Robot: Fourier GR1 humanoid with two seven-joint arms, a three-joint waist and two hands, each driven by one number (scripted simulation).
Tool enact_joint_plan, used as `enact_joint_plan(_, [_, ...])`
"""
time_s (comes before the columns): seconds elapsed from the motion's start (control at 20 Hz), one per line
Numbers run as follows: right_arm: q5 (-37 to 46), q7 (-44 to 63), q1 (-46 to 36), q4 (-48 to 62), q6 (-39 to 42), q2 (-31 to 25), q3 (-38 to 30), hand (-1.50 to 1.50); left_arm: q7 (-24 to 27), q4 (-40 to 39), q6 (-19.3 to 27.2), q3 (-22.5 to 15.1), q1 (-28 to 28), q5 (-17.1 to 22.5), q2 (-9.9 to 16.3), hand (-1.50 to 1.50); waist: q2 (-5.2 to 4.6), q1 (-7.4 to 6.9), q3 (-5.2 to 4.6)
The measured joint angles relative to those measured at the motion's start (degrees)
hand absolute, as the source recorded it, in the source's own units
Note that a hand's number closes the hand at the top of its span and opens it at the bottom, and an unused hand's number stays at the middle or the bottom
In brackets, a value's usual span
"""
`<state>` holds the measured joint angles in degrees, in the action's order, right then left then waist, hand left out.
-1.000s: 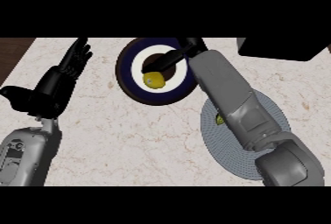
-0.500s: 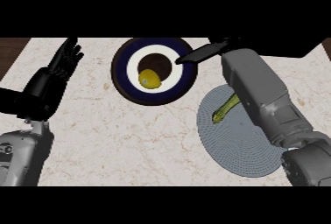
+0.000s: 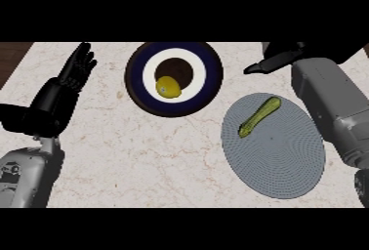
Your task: Pick the lemon from the placemat and place it in the plate
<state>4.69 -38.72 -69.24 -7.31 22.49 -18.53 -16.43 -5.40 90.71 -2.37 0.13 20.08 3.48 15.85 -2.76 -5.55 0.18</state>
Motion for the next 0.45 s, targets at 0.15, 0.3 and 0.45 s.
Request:
enact_joint_plan(0.15, [0.6, -1.0, 1.3, -0.1, 0.8, -2.0, 0.3, -1.5, 0.1, -0.2, -0.2, 0.0, 0.5, 0.1, -0.1, 0.0, -0.2, -0.29, 0.03])
enact_joint_plan(0.3, [1.1, -1.4, 2.3, -0.2, 1.4, -3.6, 0.7, -1.5, 0.1, -0.5, -0.7, 0.3, 0.8, 0.6, 0.0, 0.0, -0.33, -0.58, 0.06])
enact_joint_plan(0.45, [1.6, -2.5, 3.2, -0.7, 0.5, -4.3, 0.9, -1.5, -0.1, -0.3, -0.6, 0.2, 1.0, 0.3, -0.1, 0.0, -0.37, -0.84, 0.1])
